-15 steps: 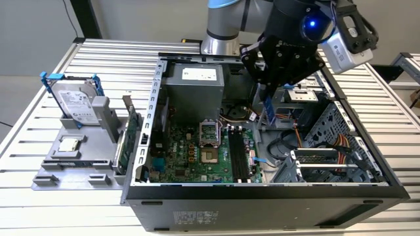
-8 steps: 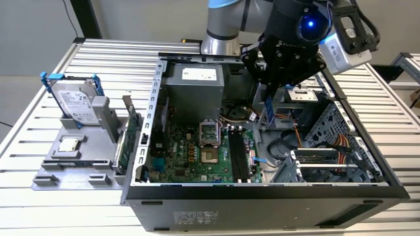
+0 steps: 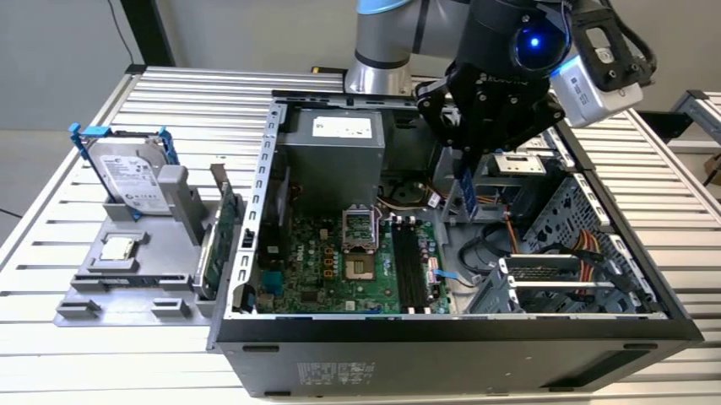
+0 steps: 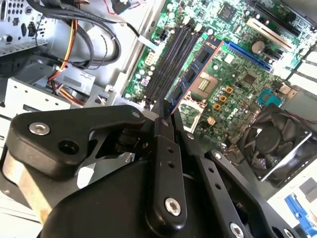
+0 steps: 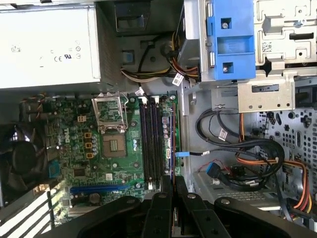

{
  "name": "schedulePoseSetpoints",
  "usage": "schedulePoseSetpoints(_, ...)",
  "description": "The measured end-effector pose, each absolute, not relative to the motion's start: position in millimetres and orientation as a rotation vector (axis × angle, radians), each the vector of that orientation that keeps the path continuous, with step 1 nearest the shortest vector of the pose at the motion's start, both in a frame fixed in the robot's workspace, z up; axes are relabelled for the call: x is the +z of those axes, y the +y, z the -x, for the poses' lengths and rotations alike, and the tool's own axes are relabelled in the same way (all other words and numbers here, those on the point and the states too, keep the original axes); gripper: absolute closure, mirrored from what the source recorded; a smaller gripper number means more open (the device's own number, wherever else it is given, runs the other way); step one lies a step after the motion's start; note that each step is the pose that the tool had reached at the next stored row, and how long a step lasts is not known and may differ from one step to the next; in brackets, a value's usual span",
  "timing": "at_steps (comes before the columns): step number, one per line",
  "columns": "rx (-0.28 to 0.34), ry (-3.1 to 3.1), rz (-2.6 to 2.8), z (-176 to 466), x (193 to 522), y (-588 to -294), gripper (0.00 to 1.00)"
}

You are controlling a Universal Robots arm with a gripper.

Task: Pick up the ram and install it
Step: 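Insert the ram into the slot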

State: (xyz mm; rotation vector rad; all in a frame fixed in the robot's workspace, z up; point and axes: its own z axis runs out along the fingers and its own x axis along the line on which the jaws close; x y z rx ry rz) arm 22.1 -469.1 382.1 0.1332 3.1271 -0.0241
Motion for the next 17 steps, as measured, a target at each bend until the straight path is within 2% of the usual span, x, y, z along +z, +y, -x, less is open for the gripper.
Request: schedulePoseSetpoints(17,-0.025,3.126,-0.133,-22,372,-470,1.00)
